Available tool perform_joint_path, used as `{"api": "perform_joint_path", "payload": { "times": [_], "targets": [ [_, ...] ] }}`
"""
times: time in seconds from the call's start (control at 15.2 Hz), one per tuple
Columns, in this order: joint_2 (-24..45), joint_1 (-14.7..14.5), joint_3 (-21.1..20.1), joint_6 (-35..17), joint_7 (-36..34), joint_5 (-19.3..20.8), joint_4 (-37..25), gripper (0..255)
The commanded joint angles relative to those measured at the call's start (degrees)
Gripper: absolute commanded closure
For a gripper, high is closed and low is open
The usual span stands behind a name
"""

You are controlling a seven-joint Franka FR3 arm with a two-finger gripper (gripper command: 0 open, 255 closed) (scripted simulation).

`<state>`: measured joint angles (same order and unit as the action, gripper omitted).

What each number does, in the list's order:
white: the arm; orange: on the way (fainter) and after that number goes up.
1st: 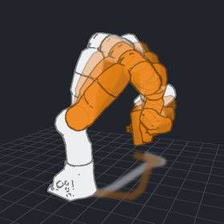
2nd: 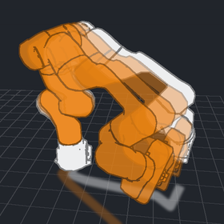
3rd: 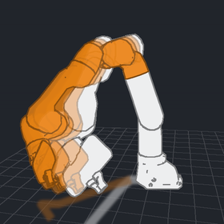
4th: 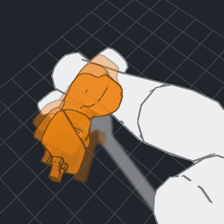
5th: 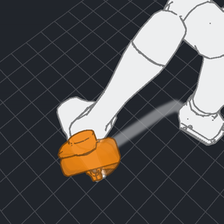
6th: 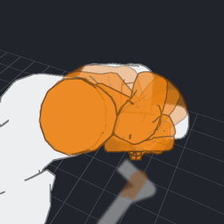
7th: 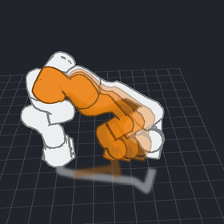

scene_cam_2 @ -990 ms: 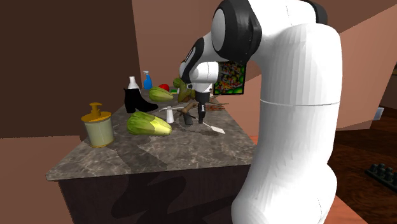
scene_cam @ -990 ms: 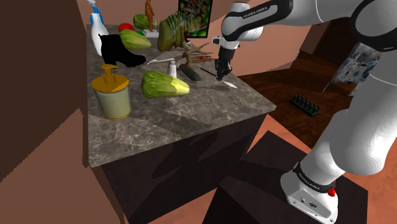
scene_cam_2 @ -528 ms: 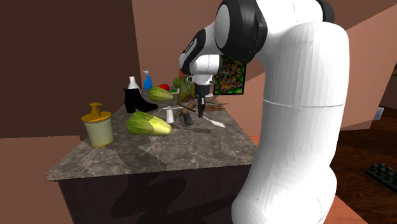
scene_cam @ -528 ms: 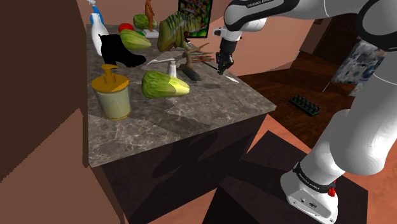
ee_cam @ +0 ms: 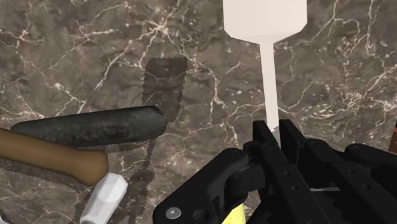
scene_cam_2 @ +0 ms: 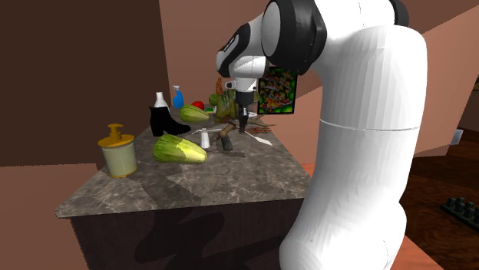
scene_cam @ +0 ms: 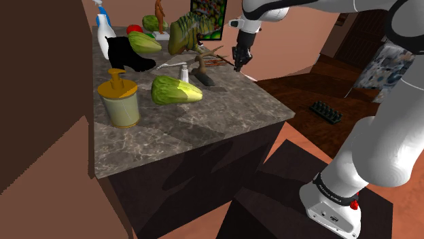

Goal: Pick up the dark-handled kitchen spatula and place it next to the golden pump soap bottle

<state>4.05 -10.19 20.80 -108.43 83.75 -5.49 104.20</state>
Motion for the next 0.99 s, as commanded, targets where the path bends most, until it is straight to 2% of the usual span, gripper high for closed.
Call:
{"api": "perform_joint_path", "payload": {
  "times": [0.0,0.92],
  "targets": [
    [-0.37,-0.02,0.01,1.52,-0.21,0.19,-1.17,255],
    [-0.1,0.2,0.18,12.36,-0.82,0.28,-12.28,255]
  ]
}}
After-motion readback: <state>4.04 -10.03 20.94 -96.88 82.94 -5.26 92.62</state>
